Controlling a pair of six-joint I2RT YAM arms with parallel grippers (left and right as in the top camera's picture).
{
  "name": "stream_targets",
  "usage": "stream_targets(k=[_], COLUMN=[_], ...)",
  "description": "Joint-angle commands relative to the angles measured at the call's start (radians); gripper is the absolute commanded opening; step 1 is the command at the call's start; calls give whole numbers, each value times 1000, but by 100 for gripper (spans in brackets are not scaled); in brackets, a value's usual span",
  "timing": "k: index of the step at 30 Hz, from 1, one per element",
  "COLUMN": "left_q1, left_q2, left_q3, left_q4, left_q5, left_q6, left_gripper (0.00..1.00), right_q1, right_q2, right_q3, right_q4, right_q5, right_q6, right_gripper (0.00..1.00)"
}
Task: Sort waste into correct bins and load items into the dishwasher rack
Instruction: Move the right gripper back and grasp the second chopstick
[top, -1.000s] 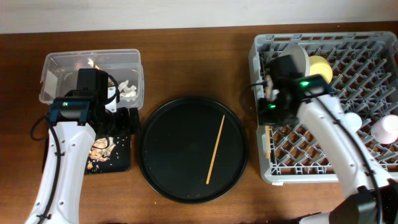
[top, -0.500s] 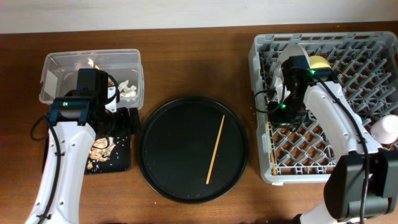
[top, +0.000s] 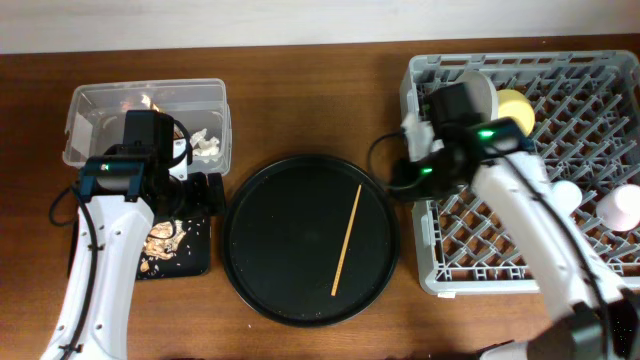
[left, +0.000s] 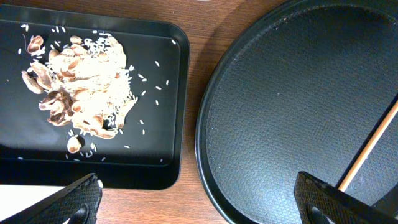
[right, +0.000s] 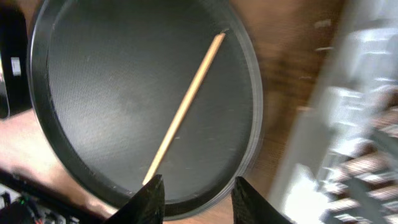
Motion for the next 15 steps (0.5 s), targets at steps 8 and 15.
stream_targets(k=[8,15], left_q1=[3,3], left_q2=[-10,-10], left_q3=[8,8], left_q4=[2,2], left_q5=[11,11], left_q6=[2,2], left_gripper=[98,98], right_q1=[306,342], right_q2=[322,476], right_q3=[-25,-35], right_q4=[58,122], right_q5=[140,143], right_q6=[381,446], right_gripper=[39,32])
